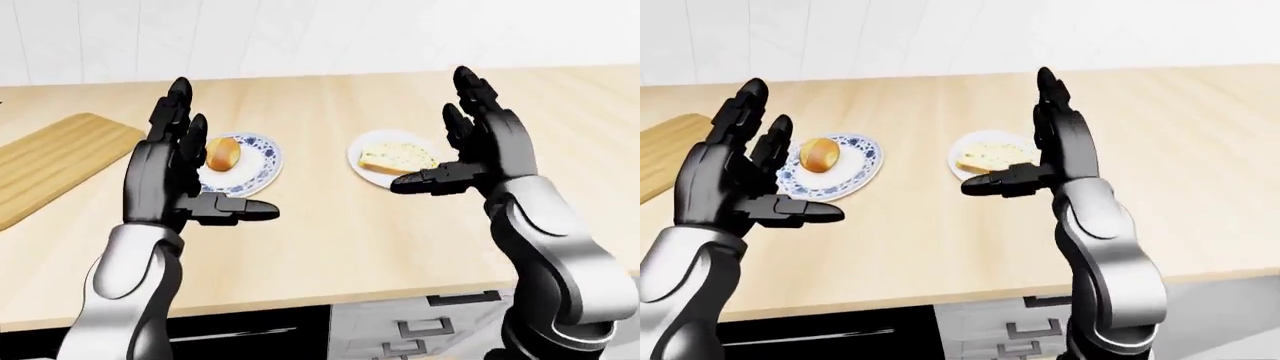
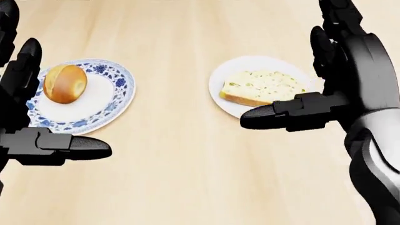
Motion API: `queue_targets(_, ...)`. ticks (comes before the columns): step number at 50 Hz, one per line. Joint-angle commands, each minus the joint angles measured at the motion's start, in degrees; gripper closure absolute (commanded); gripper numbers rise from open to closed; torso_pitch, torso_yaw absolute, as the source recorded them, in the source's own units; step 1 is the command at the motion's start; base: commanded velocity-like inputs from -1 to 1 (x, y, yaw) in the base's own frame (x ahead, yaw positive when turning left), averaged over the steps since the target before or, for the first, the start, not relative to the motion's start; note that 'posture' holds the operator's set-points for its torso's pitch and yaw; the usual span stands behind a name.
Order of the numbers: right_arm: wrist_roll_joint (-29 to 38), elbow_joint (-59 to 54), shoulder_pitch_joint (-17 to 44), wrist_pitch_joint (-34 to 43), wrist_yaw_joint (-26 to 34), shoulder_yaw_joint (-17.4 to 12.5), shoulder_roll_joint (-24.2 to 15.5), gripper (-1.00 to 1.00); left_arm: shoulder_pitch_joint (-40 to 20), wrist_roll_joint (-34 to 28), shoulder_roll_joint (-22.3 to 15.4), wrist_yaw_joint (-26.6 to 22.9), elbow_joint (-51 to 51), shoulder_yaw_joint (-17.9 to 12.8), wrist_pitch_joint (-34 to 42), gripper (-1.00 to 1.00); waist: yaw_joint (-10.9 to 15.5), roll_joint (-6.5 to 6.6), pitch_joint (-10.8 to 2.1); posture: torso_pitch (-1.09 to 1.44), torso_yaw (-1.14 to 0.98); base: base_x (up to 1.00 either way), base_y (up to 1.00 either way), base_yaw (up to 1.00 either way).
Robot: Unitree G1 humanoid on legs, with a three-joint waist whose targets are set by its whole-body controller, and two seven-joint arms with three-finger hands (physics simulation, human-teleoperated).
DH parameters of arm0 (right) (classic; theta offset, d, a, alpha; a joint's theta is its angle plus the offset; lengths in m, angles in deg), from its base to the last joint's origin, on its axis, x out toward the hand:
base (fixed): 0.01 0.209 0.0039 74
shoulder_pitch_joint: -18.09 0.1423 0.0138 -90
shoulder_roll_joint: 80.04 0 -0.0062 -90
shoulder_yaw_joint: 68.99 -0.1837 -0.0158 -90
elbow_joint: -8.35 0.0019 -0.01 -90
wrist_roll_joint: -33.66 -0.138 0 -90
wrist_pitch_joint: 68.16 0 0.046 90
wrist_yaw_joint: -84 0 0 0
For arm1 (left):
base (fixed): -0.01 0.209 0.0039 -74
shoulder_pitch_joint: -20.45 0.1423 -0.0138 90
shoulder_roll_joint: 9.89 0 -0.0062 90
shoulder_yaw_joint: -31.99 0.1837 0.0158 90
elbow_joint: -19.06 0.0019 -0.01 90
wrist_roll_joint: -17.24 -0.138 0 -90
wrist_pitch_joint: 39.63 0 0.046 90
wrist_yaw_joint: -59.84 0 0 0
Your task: Place all breads on the cutting board.
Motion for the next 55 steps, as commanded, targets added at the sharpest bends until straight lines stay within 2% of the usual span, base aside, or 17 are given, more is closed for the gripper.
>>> queue_targets(1,2.7,0.9,3.2,1.7,2.6,0.2,-1.4,-1.00,-1.3,0.3,-0.5,0.2,-1.7,-0.5,-1.6,-1.00,0.0,-0.02,-1.20,0.00,0.00,0.00,0.00,0.00)
queue_targets(5,6.8,-1.8,8.4,6.1,8.0,1.8,-4.4,-1.00,-1.1,0.8,-0.9,0.3,-1.9,-1.0,-1.6,-1.00,0.0,0.03,-0.96,0.00,0.00,0.00,0.00,0.00)
queue_targets(6,8.8,-3.6,9.9,6.7,9.7,3.4,-6.2,-1.00,-1.1,1.0,-1.0,0.3,-1.7,-1.3,-1.7,-1.00,-0.1,0.06,-0.89,0.00,0.00,0.00,0.00,0.00)
queue_targets(10,15.7,-6.8,13.7,8.2,16.4,6.2,-7.8,-1.00,-1.1,1.6,-1.3,0.5,-2.4,-1.7,-1.0,-1.00,-0.1,0.15,-0.69,0.00,0.00,0.00,0.00,0.00)
queue_targets(11,18.4,-8.8,14.9,8.0,18.8,8.7,-9.5,-1.00,-1.3,1.8,-1.5,0.5,-2.5,-2.0,-0.8,-1.00,-0.2,0.20,-0.65,0.00,0.00,0.00,0.00,0.00)
queue_targets(13,23.4,-10.9,16.8,8.4,23.4,10.5,-10.0,-1.00,-1.4,2.2,-1.7,0.7,-2.8,-2.3,-0.4,-1.00,-0.3,0.28,-0.58,0.00,0.00,0.00,0.00,0.00)
queue_targets(17,33.5,-15.9,21.6,7.7,32.6,12.0,-10.0,-1.00,-2.5,3.1,-2.2,1.2,-3.7,-2.7,1.4,-1.00,-0.4,0.59,-0.45,0.00,0.00,0.00,0.00,0.00)
queue_targets(19,38.9,-19.7,25.9,6.9,38.4,13.3,-10.8,-1.00,-2.6,3.3,-2.3,1.4,-3.6,-2.6,1.4,-1.00,-0.4,0.74,-0.34,0.00,0.00,0.00,0.00,0.00)
queue_targets(22,47.6,-24.6,29.0,2.5,46.4,14.0,-9.4,-1.00,-2.7,3.6,-2.6,1.5,-3.5,-2.8,1.4,-1.00,-0.6,1.06,-0.20,0.00,0.00,0.00,0.00,0.00)
queue_targets(24,53.1,-29.7,30.4,-3.1,48.9,12.7,-7.4,-1.00,-2.7,4.1,-2.7,1.6,-4.0,-3.2,1.9,-1.00,-0.6,1.27,-0.12,0.00,0.00,0.00,0.00,0.00)
queue_targets(27,57.6,-37.4,32.8,-10.2,49.6,9.4,-4.3,-1.00,-3.0,4.5,-3.0,1.8,-4.1,-3.4,2.2,-1.00,-0.8,1.51,-0.24,0.00,0.00,0.00,0.00,0.00)
queue_targets(29,59.4,-40.6,33.5,-13.7,49.6,8.3,-3.1,-1.00,-3.1,4.7,-3.1,1.9,-3.8,-3.5,2.1,-1.00,-0.9,1.60,-0.37,0.00,0.00,0.00,0.00,0.00)
queue_targets(34,62.2,-46.1,34.1,-19.9,50.3,7.7,-0.7,-1.00,-3.1,4.9,-3.4,2.1,-3.6,-3.3,1.9,-1.00,-0.8,1.81,-0.55,0.00,0.00,0.00,0.00,0.00)
queue_targets(35,63.5,-47.4,34.0,-21.4,49.9,8.3,-0.8,-1.00,-3.0,4.8,-3.4,2.1,-3.4,-3.3,1.6,-1.00,-0.8,1.86,-0.59,0.00,0.00,0.00,0.00,0.00)
queue_targets(47,66.7,-55.6,35.4,-26.0,47.0,7.7,2.1,-1.00,-2.7,5.3,-3.5,2.3,-3.0,-3.6,0.9,-1.00,-0.7,1.97,-0.85,0.00,0.00,0.00,0.00,0.00)
queue_targets(50,66.8,-56.6,34.9,-26.4,46.5,7.9,2.7,-0.76,-2.4,5.1,-3.3,2.4,-2.6,-3.3,0.3,-1.00,-0.7,1.92,-0.86,0.00,0.00,0.00,0.00,0.00)
queue_targets(55,67.4,-58.2,34.5,-27.5,46.0,8.2,3.0,-0.62,-2.3,5.2,-3.3,2.4,-2.8,-3.4,0.5,-1.00,-0.7,1.89,-0.95,0.00,0.00,0.00,0.00,0.00)
